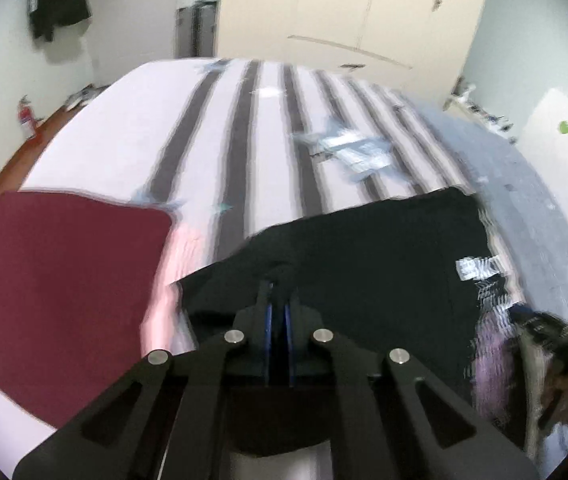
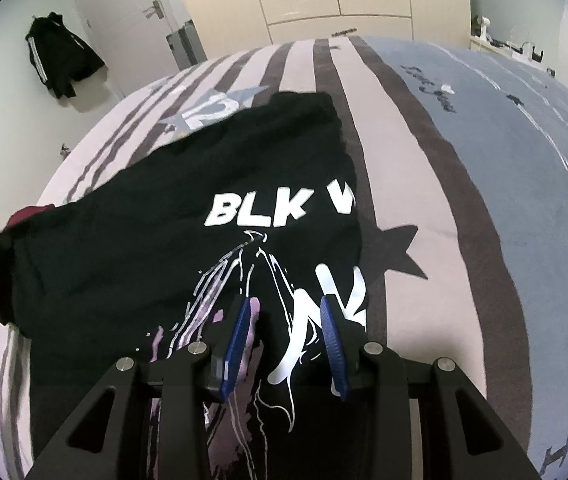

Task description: Fold clothes

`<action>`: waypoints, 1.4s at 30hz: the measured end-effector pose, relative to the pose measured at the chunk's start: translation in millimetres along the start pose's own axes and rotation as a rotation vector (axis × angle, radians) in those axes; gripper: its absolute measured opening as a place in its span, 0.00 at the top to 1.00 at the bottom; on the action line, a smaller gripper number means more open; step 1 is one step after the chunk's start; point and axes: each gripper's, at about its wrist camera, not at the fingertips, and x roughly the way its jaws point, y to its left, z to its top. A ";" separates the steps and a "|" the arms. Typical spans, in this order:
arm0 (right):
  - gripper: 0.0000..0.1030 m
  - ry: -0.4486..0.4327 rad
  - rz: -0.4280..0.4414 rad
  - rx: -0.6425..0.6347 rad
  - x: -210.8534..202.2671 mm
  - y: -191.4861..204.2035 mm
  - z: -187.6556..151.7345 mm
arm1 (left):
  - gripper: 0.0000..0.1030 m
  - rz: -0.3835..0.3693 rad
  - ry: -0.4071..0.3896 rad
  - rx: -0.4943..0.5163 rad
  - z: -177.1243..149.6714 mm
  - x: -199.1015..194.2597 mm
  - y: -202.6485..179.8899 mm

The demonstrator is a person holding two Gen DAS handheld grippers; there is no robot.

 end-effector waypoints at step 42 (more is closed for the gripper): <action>0.64 0.067 0.171 -0.003 -2.0 30.7 -2.6 | 0.35 -0.272 0.150 -0.049 28.0 75.8 -52.9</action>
